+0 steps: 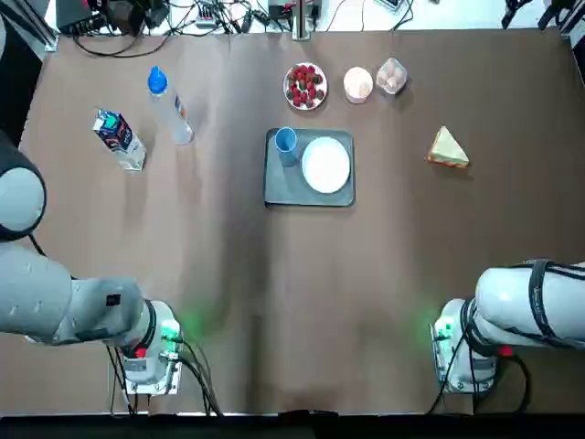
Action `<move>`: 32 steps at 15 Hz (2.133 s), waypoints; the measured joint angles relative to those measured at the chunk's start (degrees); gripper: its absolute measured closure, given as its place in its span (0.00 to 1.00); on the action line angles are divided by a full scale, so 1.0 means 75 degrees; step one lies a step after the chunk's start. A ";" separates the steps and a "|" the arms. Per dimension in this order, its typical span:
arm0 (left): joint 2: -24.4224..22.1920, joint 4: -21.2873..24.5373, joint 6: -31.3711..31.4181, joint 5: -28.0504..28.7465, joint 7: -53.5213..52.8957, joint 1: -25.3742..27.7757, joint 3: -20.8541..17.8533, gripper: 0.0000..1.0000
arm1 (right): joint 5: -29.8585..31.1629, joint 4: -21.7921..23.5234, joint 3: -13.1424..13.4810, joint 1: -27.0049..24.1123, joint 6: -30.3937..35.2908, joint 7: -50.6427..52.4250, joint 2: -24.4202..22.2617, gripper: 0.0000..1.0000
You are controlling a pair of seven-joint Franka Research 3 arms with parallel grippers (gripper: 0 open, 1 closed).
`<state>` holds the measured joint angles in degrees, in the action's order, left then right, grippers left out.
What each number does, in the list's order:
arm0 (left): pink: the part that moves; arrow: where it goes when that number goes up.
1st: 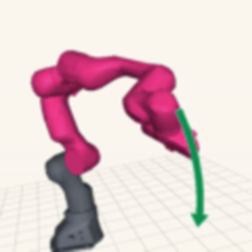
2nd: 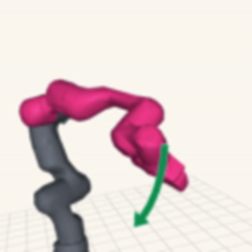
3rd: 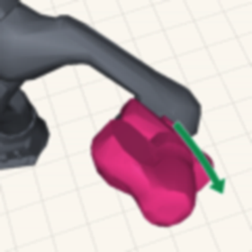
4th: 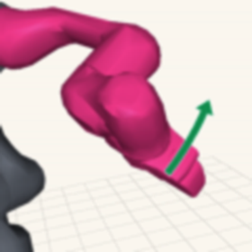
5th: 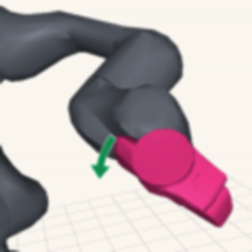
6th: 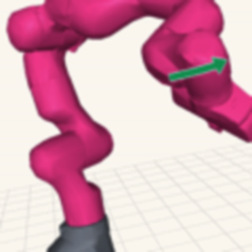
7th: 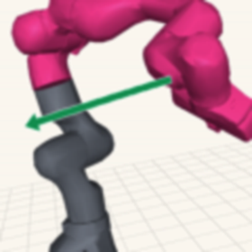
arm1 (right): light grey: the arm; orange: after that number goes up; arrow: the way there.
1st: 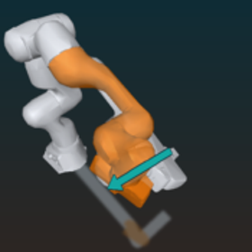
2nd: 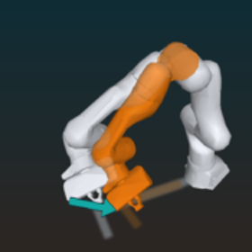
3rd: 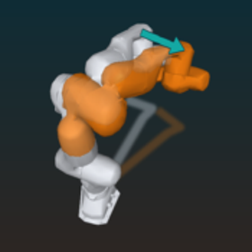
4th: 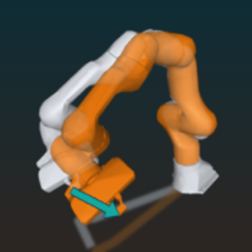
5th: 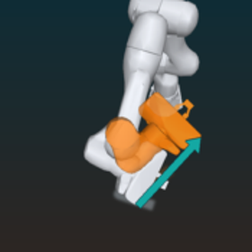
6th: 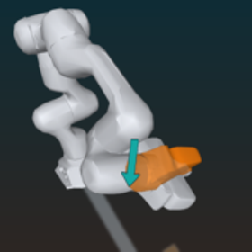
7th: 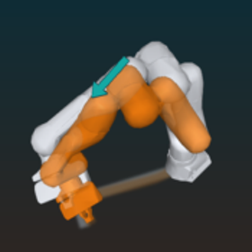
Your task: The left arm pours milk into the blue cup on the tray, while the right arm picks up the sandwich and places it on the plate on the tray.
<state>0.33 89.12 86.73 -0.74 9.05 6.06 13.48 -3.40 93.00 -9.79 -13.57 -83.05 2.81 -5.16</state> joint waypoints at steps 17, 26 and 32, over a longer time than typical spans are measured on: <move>0.0138 0.0005 -0.0053 -0.0229 -0.5243 0.2750 -0.0272 0.00 | -0.0170 0.0219 -0.0007 -0.0012 -0.0937 0.0356 0.0206 0.00; 0.1212 0.0041 0.0717 -0.1334 -0.8519 0.4407 -0.0287 0.00 | -0.0186 0.0548 0.0007 -0.0099 -0.1884 0.0361 0.2230 0.00; 0.2306 0.0038 0.1271 -0.2676 -1.2648 0.5302 -0.0294 0.00 | 0.0047 0.0785 0.0002 -0.0063 -0.3391 0.0308 0.3994 0.03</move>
<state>17.62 89.41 96.27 -20.81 -85.81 45.82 11.28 -3.05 98.89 -9.77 -14.04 -108.48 5.12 24.80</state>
